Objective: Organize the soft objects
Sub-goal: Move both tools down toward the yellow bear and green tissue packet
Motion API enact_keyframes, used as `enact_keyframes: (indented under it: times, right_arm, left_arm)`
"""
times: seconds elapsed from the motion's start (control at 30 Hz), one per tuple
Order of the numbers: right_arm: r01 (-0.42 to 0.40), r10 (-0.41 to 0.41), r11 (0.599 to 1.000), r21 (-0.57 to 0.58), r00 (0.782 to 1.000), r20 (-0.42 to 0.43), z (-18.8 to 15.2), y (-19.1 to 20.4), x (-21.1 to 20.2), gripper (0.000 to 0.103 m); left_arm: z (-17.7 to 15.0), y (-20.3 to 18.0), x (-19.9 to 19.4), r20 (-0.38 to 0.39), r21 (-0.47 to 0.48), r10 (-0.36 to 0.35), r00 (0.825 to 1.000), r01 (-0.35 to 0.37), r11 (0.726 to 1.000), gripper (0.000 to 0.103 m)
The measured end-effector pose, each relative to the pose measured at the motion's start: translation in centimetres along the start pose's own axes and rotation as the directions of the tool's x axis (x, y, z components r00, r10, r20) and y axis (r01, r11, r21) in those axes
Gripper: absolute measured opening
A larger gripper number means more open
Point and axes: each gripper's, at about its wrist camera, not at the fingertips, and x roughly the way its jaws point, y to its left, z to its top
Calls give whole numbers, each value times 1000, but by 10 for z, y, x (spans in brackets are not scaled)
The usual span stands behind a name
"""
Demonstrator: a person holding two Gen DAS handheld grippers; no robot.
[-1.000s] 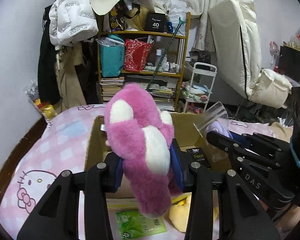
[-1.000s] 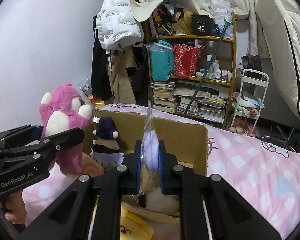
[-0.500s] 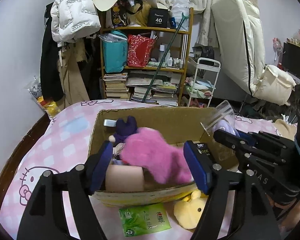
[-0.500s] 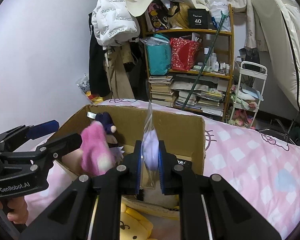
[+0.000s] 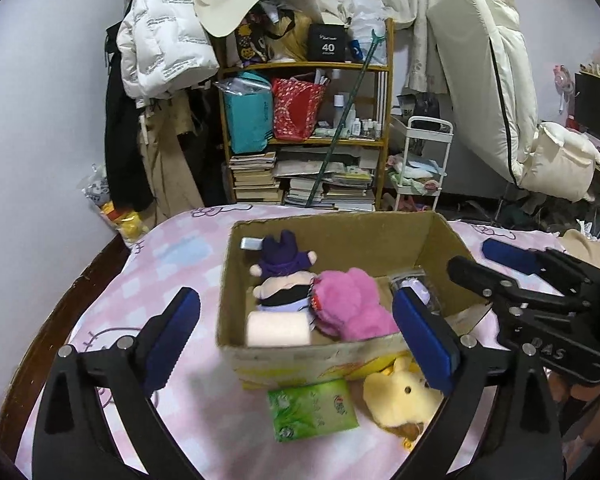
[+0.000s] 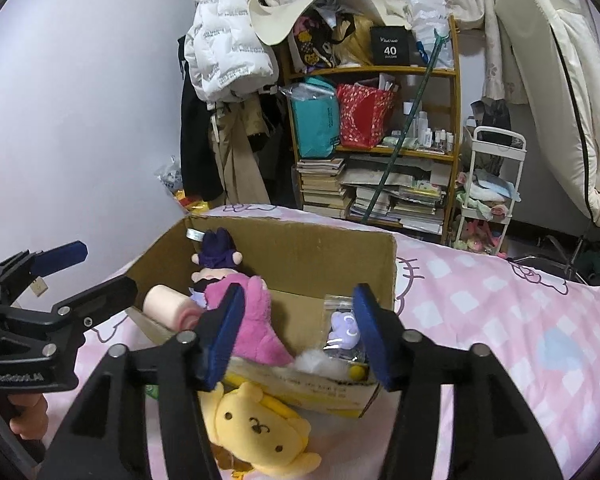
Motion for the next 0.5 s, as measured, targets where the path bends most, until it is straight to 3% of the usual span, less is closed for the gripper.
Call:
enact_keyframes:
  times: [0.07, 0.13, 0.4, 0.47, 0.5]
  right_arm:
    - [2, -2, 1000, -10, 1000, 2, -1, 3, -6, 76]
    - [-1, 2, 1000, -21, 1000, 4, -2, 6, -12, 81]
    - [2, -3, 1000, -21, 999, -46, -18, 11, -26, 94]
    - [5, -5, 1000, -10, 999, -51, -22, 11, -27, 103]
    - [0, 0, 1000, -7, 999, -50, -24, 13, -29, 103]
  left_arm:
    - [-1, 3, -5, -8, -1, 5, 1000, -5, 1000, 96]
    - [-3, 7, -13, -26, -5, 9, 1000, -9, 1000, 96]
    - [-13, 25, -40, -97, -21, 49, 994, -51, 998, 96]
    - [-15, 29, -42, -123, -24, 55, 991, -59, 998, 96]
    - [-18, 31, -43, -141, -30, 56, 988, -61, 998, 96]
